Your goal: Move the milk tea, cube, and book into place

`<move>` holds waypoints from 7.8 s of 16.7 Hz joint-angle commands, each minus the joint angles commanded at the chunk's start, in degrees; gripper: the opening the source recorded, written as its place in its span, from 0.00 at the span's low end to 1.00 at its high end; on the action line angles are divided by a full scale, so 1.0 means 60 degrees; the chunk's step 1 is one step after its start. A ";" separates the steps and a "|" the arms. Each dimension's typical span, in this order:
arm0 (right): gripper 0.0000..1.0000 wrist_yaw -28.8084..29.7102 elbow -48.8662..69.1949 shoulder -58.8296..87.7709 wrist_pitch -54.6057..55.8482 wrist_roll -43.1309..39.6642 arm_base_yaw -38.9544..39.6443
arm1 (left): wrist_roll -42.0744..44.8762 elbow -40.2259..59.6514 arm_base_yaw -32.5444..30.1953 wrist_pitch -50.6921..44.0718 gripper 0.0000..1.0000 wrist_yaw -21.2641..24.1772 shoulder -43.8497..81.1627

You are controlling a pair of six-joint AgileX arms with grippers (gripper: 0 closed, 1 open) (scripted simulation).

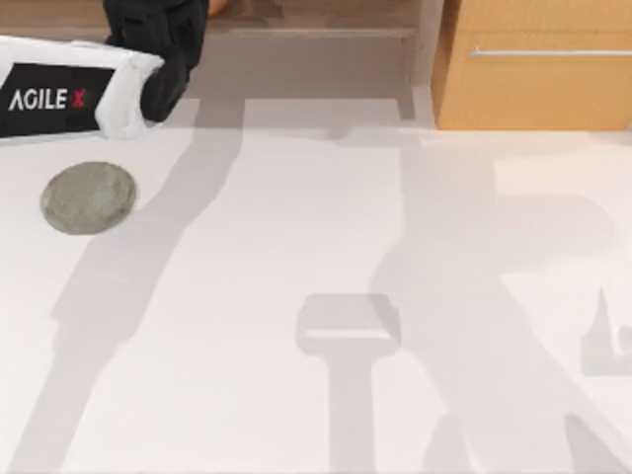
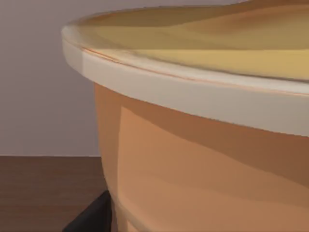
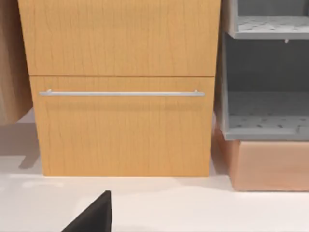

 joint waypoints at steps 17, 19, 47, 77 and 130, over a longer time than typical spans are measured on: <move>1.00 0.0000 0.0000 0.0000 0.0000 0.0000 0.0000 | 0.0000 0.0000 0.0000 0.0000 0.00 0.0000 0.0000; 1.00 0.0000 0.0000 0.0000 0.0000 0.0000 0.0000 | 0.0000 0.0000 0.0000 0.0000 0.00 0.0000 0.0000; 1.00 0.0000 0.0000 0.0000 0.0000 0.0000 0.0000 | 0.0499 -0.4189 -0.0477 0.2423 0.00 0.0391 -0.2692; 1.00 0.0000 0.0000 0.0000 0.0000 0.0000 0.0000 | 0.0035 -0.7800 0.2724 0.7882 0.00 0.2756 0.0085; 1.00 0.0000 0.0000 0.0000 0.0000 0.0000 0.0000 | 0.0061 -0.9386 0.2714 0.6215 1.00 0.2688 -0.3315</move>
